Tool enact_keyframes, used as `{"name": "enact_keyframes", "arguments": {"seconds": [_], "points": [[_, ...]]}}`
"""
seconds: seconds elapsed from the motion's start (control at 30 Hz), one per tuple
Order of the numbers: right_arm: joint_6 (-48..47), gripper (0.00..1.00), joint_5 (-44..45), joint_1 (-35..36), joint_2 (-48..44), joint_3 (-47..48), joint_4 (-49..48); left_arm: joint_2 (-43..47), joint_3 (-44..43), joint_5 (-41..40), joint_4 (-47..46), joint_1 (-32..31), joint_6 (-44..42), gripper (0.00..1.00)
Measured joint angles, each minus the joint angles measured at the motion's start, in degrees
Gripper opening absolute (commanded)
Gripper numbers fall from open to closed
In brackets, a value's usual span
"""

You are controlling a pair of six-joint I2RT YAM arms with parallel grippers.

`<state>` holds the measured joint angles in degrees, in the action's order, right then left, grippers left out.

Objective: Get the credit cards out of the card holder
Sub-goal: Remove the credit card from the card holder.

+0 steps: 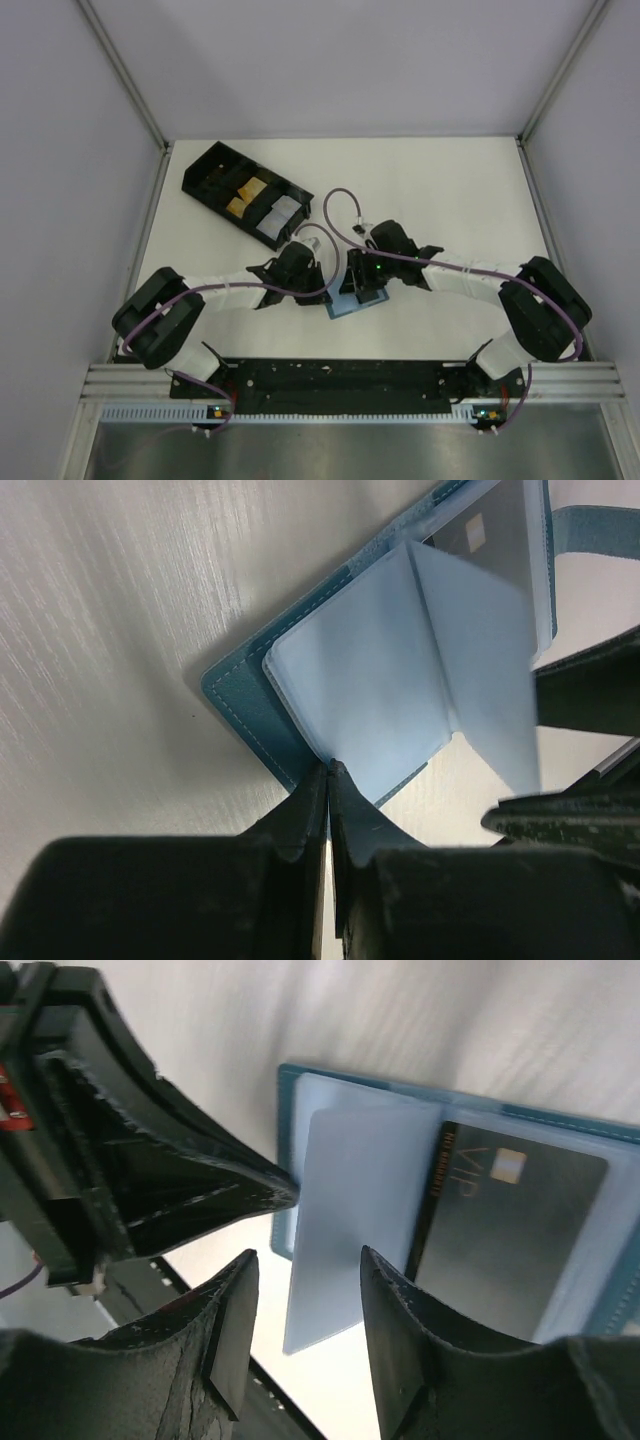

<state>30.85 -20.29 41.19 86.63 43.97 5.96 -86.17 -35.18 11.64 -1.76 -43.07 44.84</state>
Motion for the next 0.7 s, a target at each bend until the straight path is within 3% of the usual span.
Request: {"name": "enact_keyframes", "arguments": {"seconds": [0.27, 0.53, 0.7], "points": [[1.4, 0.47, -2.5, 1.9, 0.1, 1.1, -2.8, 2.3, 1.9, -1.7, -0.5, -0.2, 1.5, 0.08], [0.6, 0.41, -2.0, 2.1, 3.1, 1.9, -2.6, 15.6, 6.7, -8.8, 0.5, -0.2, 5.1, 0.11], [0.5, 0.43, -2.6, 3.0, 6.3, 2.0, -3.0, 20.6, 7.5, -12.2, 0.5, -0.2, 6.4, 0.11]]}}
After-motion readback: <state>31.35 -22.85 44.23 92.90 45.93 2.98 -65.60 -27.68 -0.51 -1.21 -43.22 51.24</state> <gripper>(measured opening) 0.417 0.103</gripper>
